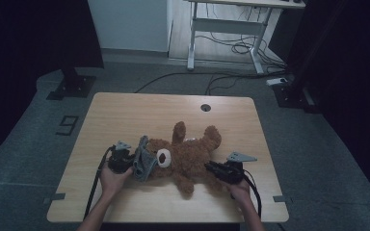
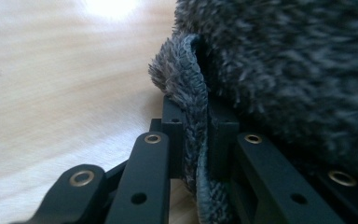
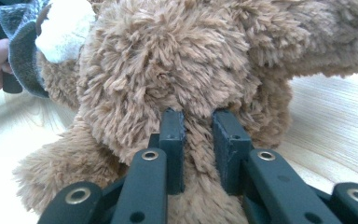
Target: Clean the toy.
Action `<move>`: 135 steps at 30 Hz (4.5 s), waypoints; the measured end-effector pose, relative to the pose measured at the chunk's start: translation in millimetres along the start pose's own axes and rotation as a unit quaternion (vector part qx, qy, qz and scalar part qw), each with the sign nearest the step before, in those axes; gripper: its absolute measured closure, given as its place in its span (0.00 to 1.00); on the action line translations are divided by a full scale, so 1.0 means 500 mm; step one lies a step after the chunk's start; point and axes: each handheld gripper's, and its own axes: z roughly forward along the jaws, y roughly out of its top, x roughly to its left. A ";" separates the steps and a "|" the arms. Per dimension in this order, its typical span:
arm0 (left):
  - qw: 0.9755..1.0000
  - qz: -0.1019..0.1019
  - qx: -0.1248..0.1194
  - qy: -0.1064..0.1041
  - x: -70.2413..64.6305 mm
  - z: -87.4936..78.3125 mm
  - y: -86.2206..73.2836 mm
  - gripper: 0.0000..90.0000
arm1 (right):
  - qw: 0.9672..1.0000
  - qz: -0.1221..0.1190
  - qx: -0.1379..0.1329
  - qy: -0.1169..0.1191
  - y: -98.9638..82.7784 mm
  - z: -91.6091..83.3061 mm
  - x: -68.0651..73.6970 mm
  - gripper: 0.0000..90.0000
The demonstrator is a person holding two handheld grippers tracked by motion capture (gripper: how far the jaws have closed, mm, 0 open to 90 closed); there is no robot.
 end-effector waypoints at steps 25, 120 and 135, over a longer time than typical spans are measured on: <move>0.994 0.050 -0.088 -0.035 -0.083 -0.066 0.244 0.88 | 0.998 -0.012 -0.003 -0.067 0.018 0.019 -0.043 0.85; 0.982 0.150 -0.032 -0.109 -0.381 0.098 0.201 0.89 | 0.989 -0.020 -0.075 -0.125 0.018 -0.045 -0.012 0.78; 0.992 0.047 -0.050 -0.106 -0.157 -0.008 0.147 0.89 | 0.990 -0.026 -0.079 -0.113 0.015 -0.049 -0.022 0.78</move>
